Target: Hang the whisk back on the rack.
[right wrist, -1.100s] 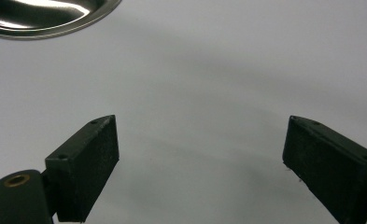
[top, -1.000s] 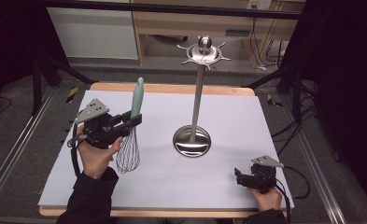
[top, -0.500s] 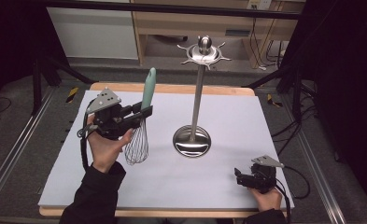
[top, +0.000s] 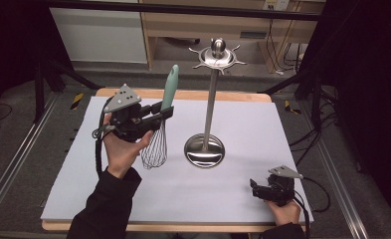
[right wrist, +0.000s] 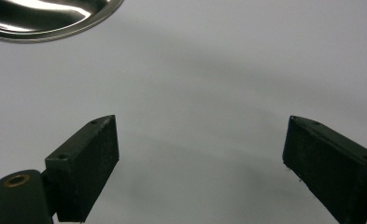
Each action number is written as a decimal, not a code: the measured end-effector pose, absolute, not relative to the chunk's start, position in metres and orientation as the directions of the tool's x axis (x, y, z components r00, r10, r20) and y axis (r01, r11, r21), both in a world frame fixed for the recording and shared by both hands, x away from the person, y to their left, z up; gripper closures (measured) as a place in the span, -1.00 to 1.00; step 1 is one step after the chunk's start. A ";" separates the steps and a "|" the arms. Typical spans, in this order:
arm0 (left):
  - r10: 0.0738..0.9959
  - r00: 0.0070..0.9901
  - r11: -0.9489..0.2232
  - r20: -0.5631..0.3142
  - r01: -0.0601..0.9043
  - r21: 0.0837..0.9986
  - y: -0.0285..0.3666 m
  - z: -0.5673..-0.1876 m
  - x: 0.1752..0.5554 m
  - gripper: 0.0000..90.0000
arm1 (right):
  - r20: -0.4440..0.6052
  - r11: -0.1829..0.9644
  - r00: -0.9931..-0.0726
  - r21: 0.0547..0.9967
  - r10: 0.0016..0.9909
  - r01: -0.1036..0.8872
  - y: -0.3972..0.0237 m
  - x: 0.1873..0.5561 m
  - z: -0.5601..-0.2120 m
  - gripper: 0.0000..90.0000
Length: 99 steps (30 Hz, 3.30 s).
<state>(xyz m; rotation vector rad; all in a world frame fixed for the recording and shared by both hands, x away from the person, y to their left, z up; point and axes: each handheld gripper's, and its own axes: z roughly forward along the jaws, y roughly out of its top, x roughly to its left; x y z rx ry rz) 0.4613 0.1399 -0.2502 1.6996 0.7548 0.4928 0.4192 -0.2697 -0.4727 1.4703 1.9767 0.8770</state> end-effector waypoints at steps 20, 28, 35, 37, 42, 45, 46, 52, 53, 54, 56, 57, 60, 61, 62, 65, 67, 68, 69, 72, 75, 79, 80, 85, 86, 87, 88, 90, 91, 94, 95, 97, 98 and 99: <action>0.704 0.710 -0.175 -0.030 0.215 0.961 0.117 -0.237 0.468 0.54 | -0.028 0.200 -0.274 0.756 0.961 0.624 -0.270 0.419 -0.472 -0.75; 0.708 0.706 -0.192 -0.016 0.213 0.958 0.109 -0.235 0.471 0.54 | -0.027 0.200 -0.274 0.756 0.961 0.623 -0.270 0.419 -0.472 -0.75; 0.708 0.706 -0.214 -0.003 0.219 0.952 0.102 -0.235 0.476 0.54 | -0.028 0.202 -0.278 0.757 0.960 0.621 -0.271 0.419 -0.472 -0.75; 0.708 0.706 -0.218 -0.003 0.223 0.950 0.100 -0.235 0.477 0.54 | -0.026 0.199 -0.276 0.756 0.961 0.623 -0.270 0.419 -0.472 -0.75; 0.707 0.708 -0.221 -0.004 0.227 0.948 0.096 -0.236 0.480 0.54 | -0.026 0.201 -0.278 0.757 0.960 0.621 -0.270 0.419 -0.472 -0.75; 0.708 0.706 -0.219 -0.005 0.226 0.949 0.093 -0.238 0.482 0.54 | -0.026 0.201 -0.278 0.757 0.960 0.622 -0.270 0.419 -0.472 -0.75; 0.708 0.706 -0.219 -0.005 0.226 0.949 0.093 -0.238 0.482 0.54 | -0.026 0.201 -0.278 0.757 0.960 0.622 -0.270 0.419 -0.472 -0.75; 0.711 0.703 -0.215 -0.001 0.218 0.952 0.089 -0.242 0.486 0.54 | -0.025 0.199 -0.277 0.756 0.961 0.624 -0.270 0.419 -0.472 -0.75; 0.711 0.704 -0.217 0.001 0.217 0.952 0.088 -0.243 0.487 0.53 | -0.025 0.200 -0.277 0.755 0.960 0.624 -0.270 0.419 -0.472 -0.75; 0.711 0.704 -0.217 0.001 0.217 0.952 0.088 -0.243 0.487 0.53 | -0.025 0.200 -0.277 0.755 0.960 0.624 -0.270 0.419 -0.472 -0.75; 0.709 0.705 -0.214 0.002 0.212 0.954 0.087 -0.245 0.489 0.53 | -0.022 0.198 -0.277 0.755 0.960 0.625 -0.270 0.419 -0.472 -0.75; 0.705 0.709 -0.207 -0.002 0.209 0.956 0.086 -0.247 0.490 0.53 | -0.017 0.193 -0.276 0.756 0.961 0.625 -0.270 0.419 -0.472 -0.76; 0.704 0.710 -0.203 -0.007 0.210 0.956 0.085 -0.248 0.492 0.53 | -0.018 0.195 -0.278 0.755 0.960 0.626 -0.270 0.419 -0.472 -0.76; 0.704 0.711 -0.203 -0.005 0.208 0.957 0.084 -0.249 0.494 0.53 | -0.017 0.195 -0.279 0.754 0.960 0.627 -0.270 0.419 -0.472 -0.76; 0.704 0.710 -0.205 -0.002 0.206 0.957 0.083 -0.250 0.495 0.53 | -0.014 0.192 -0.277 0.753 0.961 0.630 -0.270 0.419 -0.472 -0.76; 0.707 0.708 -0.207 0.005 0.200 0.958 0.080 -0.252 0.499 0.53 | -0.014 0.193 -0.277 0.752 0.961 0.631 -0.270 0.419 -0.473 -0.76; 0.705 0.709 -0.205 0.008 0.194 0.959 0.078 -0.253 0.500 0.53 | -0.013 0.192 -0.277 0.752 0.961 0.631 -0.270 0.419 -0.473 -0.76; 0.705 0.709 -0.205 0.008 0.194 0.959 0.078 -0.253 0.500 0.53 | -0.013 0.192 -0.277 0.752 0.961 0.631 -0.270 0.419 -0.473 -0.76; 0.705 0.709 -0.208 0.013 0.189 0.960 0.077 -0.254 0.502 0.53 | -0.014 0.193 -0.277 0.752 0.961 0.631 -0.270 0.419 -0.473 -0.76; 0.708 0.706 -0.206 0.015 0.186 0.961 0.075 -0.255 0.503 0.53 | -0.013 0.192 -0.277 0.751 0.961 0.631 -0.270 0.419 -0.473 -0.76; 0.710 0.704 -0.206 0.018 0.183 0.961 0.075 -0.256 0.504 0.52 | -0.022 0.200 -0.280 0.752 0.960 0.628 -0.270 0.419 -0.473 -0.76; 0.716 0.698 -0.196 0.012 0.184 0.963 0.074 -0.257 0.506 0.51 | -0.022 0.201 -0.281 0.752 0.959 0.628 -0.270 0.419 -0.473 -0.76; 0.716 0.698 -0.196 0.012 0.184 0.963 0.074 -0.257 0.506 0.51 | -0.022 0.201 -0.281 0.752 0.959 0.628 -0.270 0.419 -0.473 -0.76; 0.729 0.684 -0.185 0.003 0.194 0.963 0.075 -0.259 0.506 0.46 | -0.018 0.198 -0.280 0.751 0.960 0.630 -0.270 0.419 -0.473 -0.76; 0.729 0.684 -0.185 0.003 0.194 0.963 0.075 -0.259 0.506 0.41 | -0.018 0.198 -0.280 0.751 0.960 0.630 -0.270 0.419 -0.473 -0.76; 0.733 0.680 -0.184 0.003 0.194 0.964 0.076 -0.260 0.507 0.38 | -0.018 0.198 -0.282 0.752 0.959 0.629 -0.270 0.419 -0.473 -0.76; 0.733 0.680 -0.184 0.003 0.194 0.964 0.076 -0.260 0.507 0.36 | -0.018 0.198 -0.281 0.753 0.959 0.628 -0.270 0.419 -0.473 -0.76; 0.732 0.681 -0.188 0.004 0.196 0.963 0.078 -0.260 0.506 0.33 | -0.015 0.196 -0.281 0.752 0.960 0.629 -0.270 0.419 -0.473 -0.76; 0.733 0.680 -0.182 -0.001 0.198 0.963 0.078 -0.261 0.506 0.33 | -0.015 0.196 -0.281 0.752 0.960 0.629 -0.270 0.419 -0.473 -0.76; 0.733 0.680 -0.180 -0.004 0.200 0.963 0.083 -0.263 0.505 0.22 | -0.014 0.193 -0.277 0.751 0.961 0.632 -0.270 0.419 -0.473 -0.76; 0.733 0.681 -0.179 -0.006 0.200 0.963 0.084 -0.264 0.504 0.19 | -0.016 0.195 -0.277 0.751 0.961 0.631 -0.270 0.419 -0.472 -0.76; 0.731 0.683 -0.176 -0.012 0.205 0.963 0.088 -0.266 0.502 0.14 | -0.019 0.197 -0.277 0.751 0.961 0.630 -0.270 0.419 -0.473 -0.76; 0.731 0.683 -0.176 -0.012 0.205 0.963 0.088 -0.266 0.502 0.12 | -0.019 0.197 -0.277 0.751 0.961 0.630 -0.270 0.419 -0.472 -0.76; 0.730 0.683 -0.177 -0.014 0.208 0.962 0.092 -0.268 0.500 0.10 | -0.020 0.198 -0.278 0.752 0.960 0.629 -0.270 0.419 -0.473 -0.76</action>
